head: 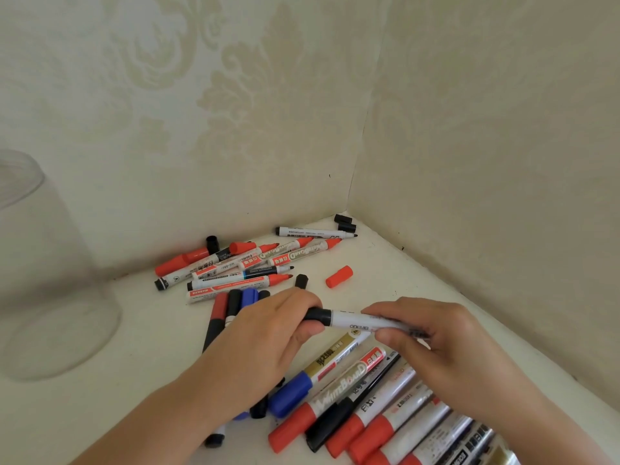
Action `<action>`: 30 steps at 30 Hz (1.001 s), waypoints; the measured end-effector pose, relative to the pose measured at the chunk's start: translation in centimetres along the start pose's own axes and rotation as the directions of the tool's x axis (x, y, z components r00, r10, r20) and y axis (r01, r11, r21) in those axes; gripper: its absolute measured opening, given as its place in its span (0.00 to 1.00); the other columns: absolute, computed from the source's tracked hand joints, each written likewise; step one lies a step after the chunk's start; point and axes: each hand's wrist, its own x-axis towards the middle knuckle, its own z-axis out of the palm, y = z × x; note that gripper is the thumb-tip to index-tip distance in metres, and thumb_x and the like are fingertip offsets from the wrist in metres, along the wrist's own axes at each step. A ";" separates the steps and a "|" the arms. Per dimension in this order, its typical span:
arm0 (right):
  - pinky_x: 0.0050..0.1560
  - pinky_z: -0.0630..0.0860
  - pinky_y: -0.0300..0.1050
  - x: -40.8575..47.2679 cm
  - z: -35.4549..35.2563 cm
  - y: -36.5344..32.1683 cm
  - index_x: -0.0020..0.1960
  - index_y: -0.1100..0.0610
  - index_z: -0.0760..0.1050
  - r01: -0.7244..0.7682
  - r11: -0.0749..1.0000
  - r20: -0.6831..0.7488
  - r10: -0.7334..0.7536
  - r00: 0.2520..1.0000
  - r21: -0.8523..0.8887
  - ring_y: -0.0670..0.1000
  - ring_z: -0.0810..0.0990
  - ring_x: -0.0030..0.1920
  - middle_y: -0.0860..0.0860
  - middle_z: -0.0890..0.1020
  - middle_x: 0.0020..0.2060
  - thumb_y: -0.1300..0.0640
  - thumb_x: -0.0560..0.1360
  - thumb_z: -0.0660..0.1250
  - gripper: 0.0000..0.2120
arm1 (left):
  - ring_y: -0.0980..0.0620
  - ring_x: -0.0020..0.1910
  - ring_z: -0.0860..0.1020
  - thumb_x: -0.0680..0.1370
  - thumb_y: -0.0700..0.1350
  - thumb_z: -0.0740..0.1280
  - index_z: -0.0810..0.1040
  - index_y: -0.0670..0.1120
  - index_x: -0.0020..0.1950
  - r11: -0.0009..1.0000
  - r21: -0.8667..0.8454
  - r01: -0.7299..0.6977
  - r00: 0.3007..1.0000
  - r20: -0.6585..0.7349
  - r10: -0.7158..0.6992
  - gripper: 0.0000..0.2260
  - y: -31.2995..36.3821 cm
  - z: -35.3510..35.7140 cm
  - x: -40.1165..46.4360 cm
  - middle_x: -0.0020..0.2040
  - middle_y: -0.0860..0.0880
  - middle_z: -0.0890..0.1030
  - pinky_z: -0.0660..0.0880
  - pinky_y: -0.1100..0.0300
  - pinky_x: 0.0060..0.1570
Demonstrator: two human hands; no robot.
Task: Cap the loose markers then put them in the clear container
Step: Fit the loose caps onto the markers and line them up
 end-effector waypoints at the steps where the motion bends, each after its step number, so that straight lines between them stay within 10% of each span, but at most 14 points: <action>1: 0.36 0.69 0.35 0.0 0.0 -0.1 0.50 0.40 0.78 -0.015 1.000 0.021 0.014 1.000 0.027 0.46 0.74 0.35 0.43 0.78 0.34 0.53 0.74 0.65 0.09 | 0.71 0.38 0.71 0.77 0.58 0.50 0.67 0.55 0.49 1.000 0.006 -0.004 1.000 -0.001 0.004 0.11 0.0 -0.1 0.0 0.33 0.67 0.63 0.65 0.82 0.38; 13: 0.34 0.69 0.30 0.6 -0.7 2.4 0.52 0.41 0.74 -0.291 0.956 -0.125 0.285 0.951 -0.036 0.39 0.75 0.36 0.38 0.78 0.37 0.59 0.74 0.65 0.14 | 0.69 0.48 0.71 0.74 0.55 0.57 0.64 0.63 0.64 0.983 -0.022 0.180 0.977 -0.111 -0.181 0.18 0.0 -1.0 0.4 0.48 0.70 0.69 0.70 0.75 0.45; 18: 0.47 0.67 0.35 0.7 -0.7 5.7 0.64 0.52 0.71 -0.476 0.873 -0.238 0.442 0.865 -0.104 0.47 0.73 0.49 0.49 0.76 0.55 0.67 0.75 0.58 0.21 | 0.68 0.47 0.74 0.76 0.46 0.64 0.76 0.61 0.49 0.948 -0.053 0.314 0.934 -0.159 -0.319 0.09 -2.4 -1.9 0.1 0.44 0.67 0.77 0.67 0.77 0.43; 30: 0.42 0.68 0.28 2.5 -1.0 2.3 0.50 0.45 0.77 -0.216 0.957 -0.157 0.187 0.970 -0.194 0.39 0.76 0.43 0.38 0.77 0.43 0.65 0.74 0.64 0.15 | 0.67 0.43 0.73 0.75 0.37 0.63 0.75 0.56 0.45 0.869 -0.174 0.464 0.817 -0.296 -0.495 0.12 -6.5 -3.1 -0.5 0.45 0.61 0.77 0.67 0.78 0.39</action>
